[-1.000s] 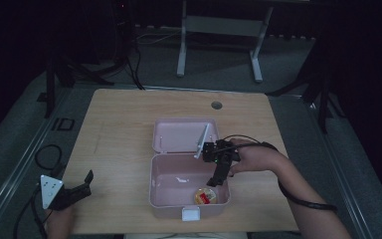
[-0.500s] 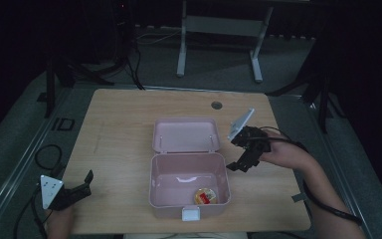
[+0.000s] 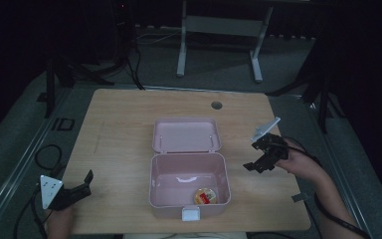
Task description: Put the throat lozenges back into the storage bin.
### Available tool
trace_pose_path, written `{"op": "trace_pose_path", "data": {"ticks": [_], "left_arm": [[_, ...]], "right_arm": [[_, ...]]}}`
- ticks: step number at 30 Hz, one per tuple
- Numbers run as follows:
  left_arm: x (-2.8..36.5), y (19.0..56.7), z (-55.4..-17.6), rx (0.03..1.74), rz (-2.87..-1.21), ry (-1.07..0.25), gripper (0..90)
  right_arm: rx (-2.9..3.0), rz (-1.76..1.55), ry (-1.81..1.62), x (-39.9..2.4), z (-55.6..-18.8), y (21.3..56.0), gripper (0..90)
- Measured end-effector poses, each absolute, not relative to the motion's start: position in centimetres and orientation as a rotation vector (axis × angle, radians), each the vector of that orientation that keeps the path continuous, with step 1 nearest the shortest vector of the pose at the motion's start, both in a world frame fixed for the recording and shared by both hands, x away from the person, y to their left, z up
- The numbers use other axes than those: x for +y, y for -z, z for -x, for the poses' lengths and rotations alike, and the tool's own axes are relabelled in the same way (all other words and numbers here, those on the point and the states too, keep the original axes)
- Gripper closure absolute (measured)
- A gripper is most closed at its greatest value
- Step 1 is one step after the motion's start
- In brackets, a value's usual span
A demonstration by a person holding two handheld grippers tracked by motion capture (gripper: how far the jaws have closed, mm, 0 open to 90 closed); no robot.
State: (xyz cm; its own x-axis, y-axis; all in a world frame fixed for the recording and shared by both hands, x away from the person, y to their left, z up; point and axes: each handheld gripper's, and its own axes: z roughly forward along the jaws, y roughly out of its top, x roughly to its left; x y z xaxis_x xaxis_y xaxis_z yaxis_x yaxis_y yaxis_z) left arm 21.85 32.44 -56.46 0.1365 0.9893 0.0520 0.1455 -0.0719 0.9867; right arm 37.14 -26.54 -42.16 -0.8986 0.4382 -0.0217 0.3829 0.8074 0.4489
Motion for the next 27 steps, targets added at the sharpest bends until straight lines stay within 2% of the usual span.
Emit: {"op": "trace_pose_path", "data": {"ticks": [15, 27], "left_arm": [[32.4, 56.4, -21.9, 1.188, -1.432, -1.079, 0.4], [32.4, 56.4, -21.9, 1.189, -1.433, -1.077, 0.3]], "right_arm": [[2.592, -0.999, -0.931, -31.6, -37.1, 51.1, 11.7], [2.337, -1.144, -0.986, -34.9, -35.3, 53.9, 11.3]]}}
